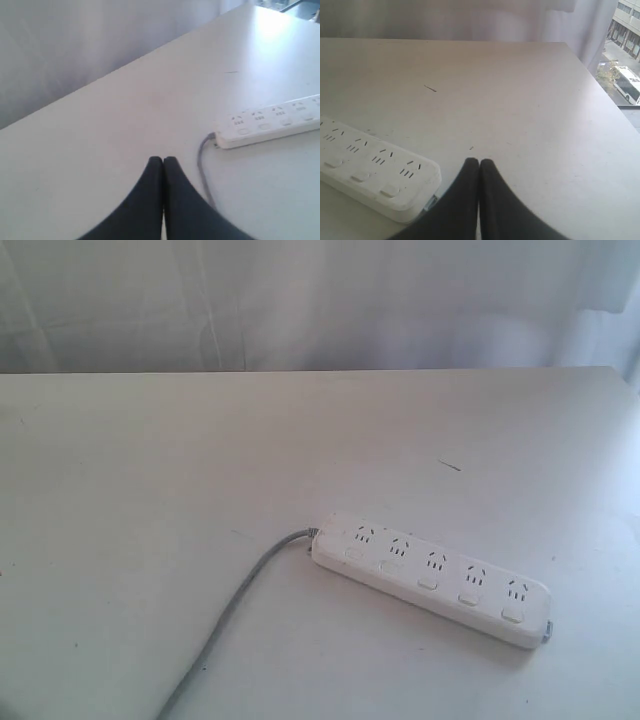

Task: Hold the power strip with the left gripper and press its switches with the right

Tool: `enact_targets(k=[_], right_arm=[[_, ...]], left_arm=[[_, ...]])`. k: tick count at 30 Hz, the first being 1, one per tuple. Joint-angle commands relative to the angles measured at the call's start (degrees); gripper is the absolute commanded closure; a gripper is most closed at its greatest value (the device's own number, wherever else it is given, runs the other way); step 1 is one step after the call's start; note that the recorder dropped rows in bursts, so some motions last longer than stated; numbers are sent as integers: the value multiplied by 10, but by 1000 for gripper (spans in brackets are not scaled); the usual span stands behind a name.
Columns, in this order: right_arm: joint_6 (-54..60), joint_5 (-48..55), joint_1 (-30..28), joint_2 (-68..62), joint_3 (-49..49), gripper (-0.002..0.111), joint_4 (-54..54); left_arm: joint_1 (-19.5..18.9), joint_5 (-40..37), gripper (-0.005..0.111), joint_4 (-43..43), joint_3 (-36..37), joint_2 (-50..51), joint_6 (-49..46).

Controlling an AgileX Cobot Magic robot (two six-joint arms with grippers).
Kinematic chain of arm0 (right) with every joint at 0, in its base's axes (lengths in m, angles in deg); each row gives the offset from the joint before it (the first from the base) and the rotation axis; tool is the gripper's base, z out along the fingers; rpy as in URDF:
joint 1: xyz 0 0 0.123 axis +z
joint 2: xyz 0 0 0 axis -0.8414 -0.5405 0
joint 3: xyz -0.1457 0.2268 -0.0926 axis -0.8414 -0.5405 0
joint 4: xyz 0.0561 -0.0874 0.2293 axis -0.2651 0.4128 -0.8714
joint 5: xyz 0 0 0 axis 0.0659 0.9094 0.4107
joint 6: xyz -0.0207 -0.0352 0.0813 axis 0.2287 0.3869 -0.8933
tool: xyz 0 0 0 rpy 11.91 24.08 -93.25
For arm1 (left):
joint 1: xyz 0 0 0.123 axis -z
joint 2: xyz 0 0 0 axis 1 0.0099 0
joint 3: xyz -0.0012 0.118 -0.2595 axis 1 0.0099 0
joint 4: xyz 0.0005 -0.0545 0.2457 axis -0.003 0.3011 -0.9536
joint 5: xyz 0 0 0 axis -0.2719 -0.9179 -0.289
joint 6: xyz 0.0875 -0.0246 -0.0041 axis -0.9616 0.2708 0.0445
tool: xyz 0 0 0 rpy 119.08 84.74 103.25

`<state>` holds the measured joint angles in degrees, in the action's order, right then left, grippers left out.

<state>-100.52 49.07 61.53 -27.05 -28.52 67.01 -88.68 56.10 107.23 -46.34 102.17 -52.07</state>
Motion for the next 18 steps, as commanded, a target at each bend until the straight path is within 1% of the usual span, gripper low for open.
enact_targets(k=[1, 2, 5, 7, 8, 10, 14, 15, 17, 18], right_arm=[[0, -4, -3, 3, -4, 108, 1], [0, -4, -3, 3, -4, 108, 1], [0, -2, -3, 3, -4, 108, 1], [0, -2, -3, 3, -4, 108, 1], [0, -2, -3, 3, -4, 108, 1], [0, -2, -3, 3, -4, 108, 1], [0, -2, -3, 3, -4, 108, 1], [0, -2, -3, 3, -4, 108, 1], [0, -2, -3, 3, -4, 108, 1], [0, -2, -3, 3, -4, 108, 1]], left_arm=[[-1, -45, 107, 128, -3, -1, -123], [-1, -62, 107, 162, -3, -1, -156], [-1, -90, 107, 190, -3, -1, -195], [-1, -135, 107, 226, -3, 2, -237], [-1, -142, 107, 232, -3, 5, -243], [-1, -131, 107, 225, -3, 6, -234], [-1, -61, 107, 161, -3, 5, -222], [-1, -42, 107, 128, -3, 5, -204], [-1, -22, 107, 89, -3, 5, -158], [-1, -1, 107, 55, -3, 5, -102]])
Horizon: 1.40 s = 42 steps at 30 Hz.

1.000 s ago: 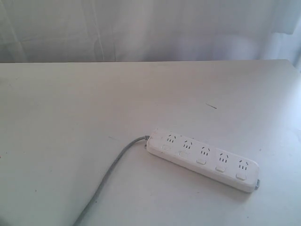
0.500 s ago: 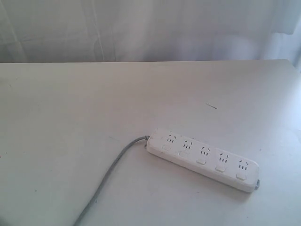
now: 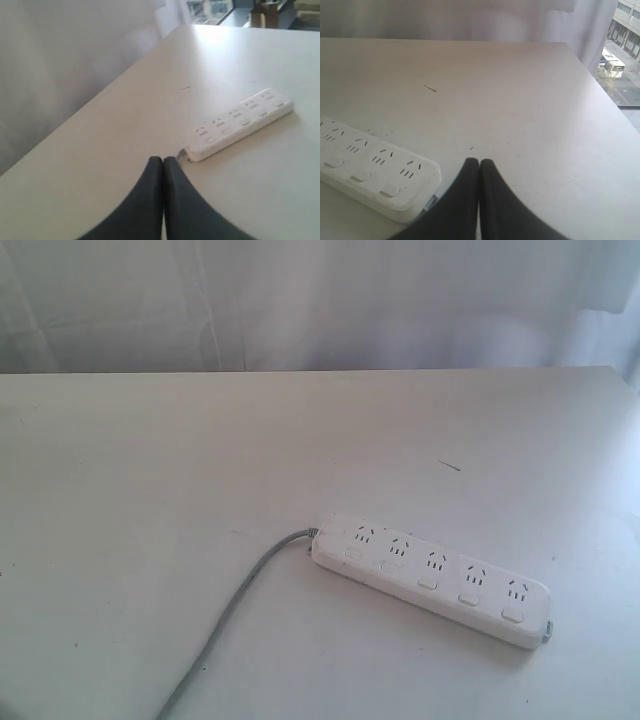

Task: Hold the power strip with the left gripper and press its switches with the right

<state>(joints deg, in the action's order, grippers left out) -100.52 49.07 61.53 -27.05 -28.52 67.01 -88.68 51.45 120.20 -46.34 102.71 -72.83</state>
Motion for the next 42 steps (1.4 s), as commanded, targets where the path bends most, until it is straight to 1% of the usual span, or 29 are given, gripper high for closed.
enact_targets(k=[1, 3, 4, 5, 7, 8, 10, 12, 13, 14, 16, 18, 19, 23, 25, 28, 31, 32, 33, 34, 36, 38, 40, 42], right_arm=[[0, -2, -3, 3, -4, 108, 1], [0, -2, -3, 3, -4, 108, 1], [0, -2, -3, 3, -4, 108, 1], [0, -2, -3, 3, -4, 108, 1], [0, -2, -3, 3, -4, 108, 1], [0, -2, -3, 3, -4, 108, 1], [0, -2, -3, 3, -4, 108, 1], [0, -2, -3, 3, -4, 108, 1], [0, -2, -3, 3, -4, 108, 1], [0, -2, -3, 3, -4, 108, 1], [0, -4, -3, 3, -4, 108, 1], [0, -4, -3, 3, -4, 108, 1], [0, -4, -3, 3, -4, 108, 1], [0, -4, -3, 3, -4, 108, 1], [0, -4, -3, 3, -4, 108, 1], [0, -2, -3, 3, -4, 108, 1], [0, -2, -3, 3, -4, 108, 1], [0, -2, -3, 3, -4, 108, 1], [0, -2, -3, 3, -4, 108, 1], [0, -2, -3, 3, -4, 108, 1], [0, -2, -3, 3, -4, 108, 1], [0, -2, -3, 3, -4, 108, 1], [0, -3, -3, 3, -4, 108, 1], [0, -3, -3, 3, -4, 108, 1]], left_arm=[[-1, 74, 107, -144, -3, -1, 241], [-1, 102, 107, -252, -3, -1, 402], [-1, 113, 107, -331, -3, -1, 530], [-1, 117, 107, -377, -3, -1, 609], [-1, 120, 107, -448, -3, -1, 735], [0, 122, 107, -460, -1, -1, 751], [3, 122, 107, -471, -1, -1, 752], [19, 123, 107, -499, -1, -1, 770], [32, 128, 107, -526, 0, -1, 806], [43, 144, 107, -557, 4, -1, 847], [73, 198, 107, -647, 20, 1, 952], [100, 254, 107, -714, 32, 11, 1008], [114, 277, 107, -733, 34, 21, 1019], [170, 320, 107, -793, 29, 85, 1004], [196, 320, 107, -810, 18, 118, 977], [237, 302, 107, -810, -1, 160, 909], [276, 275, 106, -785, -26, 202, 808], [289, 268, 104, -779, -35, 214, 778], [301, 262, 101, -778, -41, 223, 765], [311, 257, 95, -778, -49, 232, 751], [327, 249, 78, -778, -61, 248, 722], [345, 245, 58, -778, -71, 264, 693], [363, 246, 43, -777, -79, 285, 671], [385, 246, 40, -777, -87, 311, 650]])
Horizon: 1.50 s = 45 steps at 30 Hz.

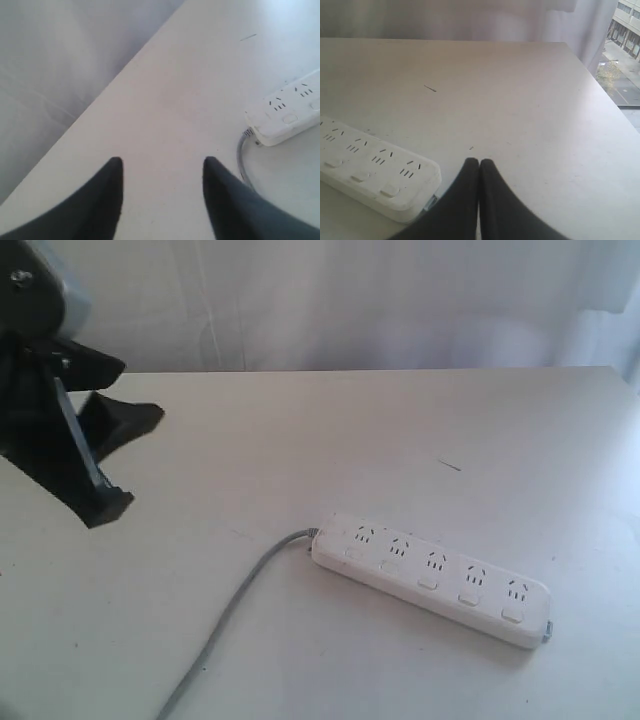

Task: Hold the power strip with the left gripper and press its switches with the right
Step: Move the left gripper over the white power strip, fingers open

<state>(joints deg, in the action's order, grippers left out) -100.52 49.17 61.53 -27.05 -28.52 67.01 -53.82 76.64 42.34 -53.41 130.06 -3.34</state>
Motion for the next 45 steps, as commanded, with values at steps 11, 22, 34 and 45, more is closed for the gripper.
enact_targets(k=[11, 22, 34, 45], right_arm=[[0, -5, -3, 3, -4, 108, 1], [0, -5, -3, 3, -4, 108, 1], [0, -4, -3, 3, -4, 108, 1], [0, -4, -3, 3, -4, 108, 1]], left_arm=[[104, -38, 40, 58, -137, 218, -176], [111, 65, 40, 37, -173, 267, -168], [124, -220, 12, 37, -311, 410, -288], [137, -246, 11, 76, -396, 530, -425]])
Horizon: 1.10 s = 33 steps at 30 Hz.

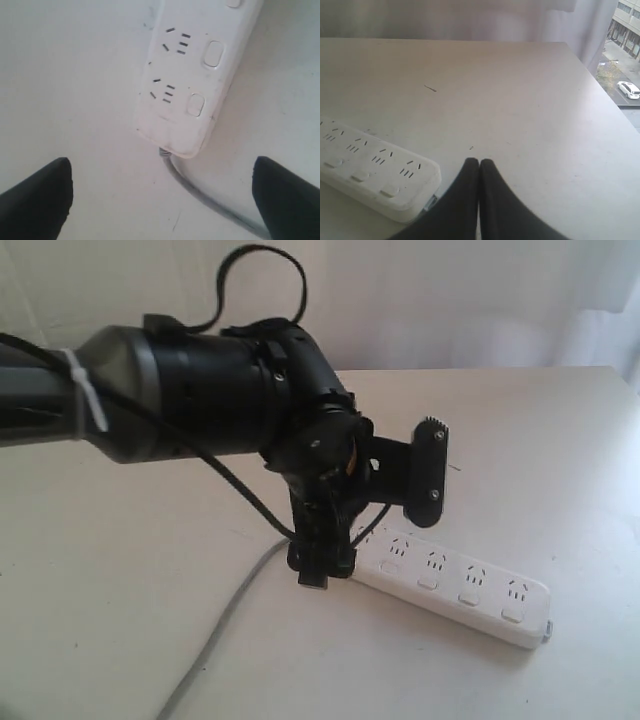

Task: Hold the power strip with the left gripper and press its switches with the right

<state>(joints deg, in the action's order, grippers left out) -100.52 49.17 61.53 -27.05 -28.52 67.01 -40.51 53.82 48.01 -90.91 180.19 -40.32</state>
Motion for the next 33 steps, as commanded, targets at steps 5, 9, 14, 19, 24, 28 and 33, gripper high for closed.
enact_targets(k=[5, 9, 14, 19, 24, 28, 33], right_arm=[[0, -5, -3, 3, -4, 108, 1], [0, -5, -3, 3, -4, 108, 1], [0, -5, -3, 3, -4, 108, 1], [0, -5, -3, 3, -4, 108, 1], [0, -5, -3, 3, -4, 108, 1], [0, -5, -3, 3, -4, 108, 1], [0, -5, -3, 3, -4, 108, 1]], left_arm=[[4, 0, 11, 58, -43, 60, -121], [4, 77, 11, 112, -48, 71, -137], [4, 166, 11, 166, -48, 71, -137], [4, 166, 11, 166, -48, 71, -131], [4, 105, 5, 164, -48, 79, -219], [4, 59, 2, 164, -48, 87, -232], [4, 42, 1, 166, -48, 87, -229]])
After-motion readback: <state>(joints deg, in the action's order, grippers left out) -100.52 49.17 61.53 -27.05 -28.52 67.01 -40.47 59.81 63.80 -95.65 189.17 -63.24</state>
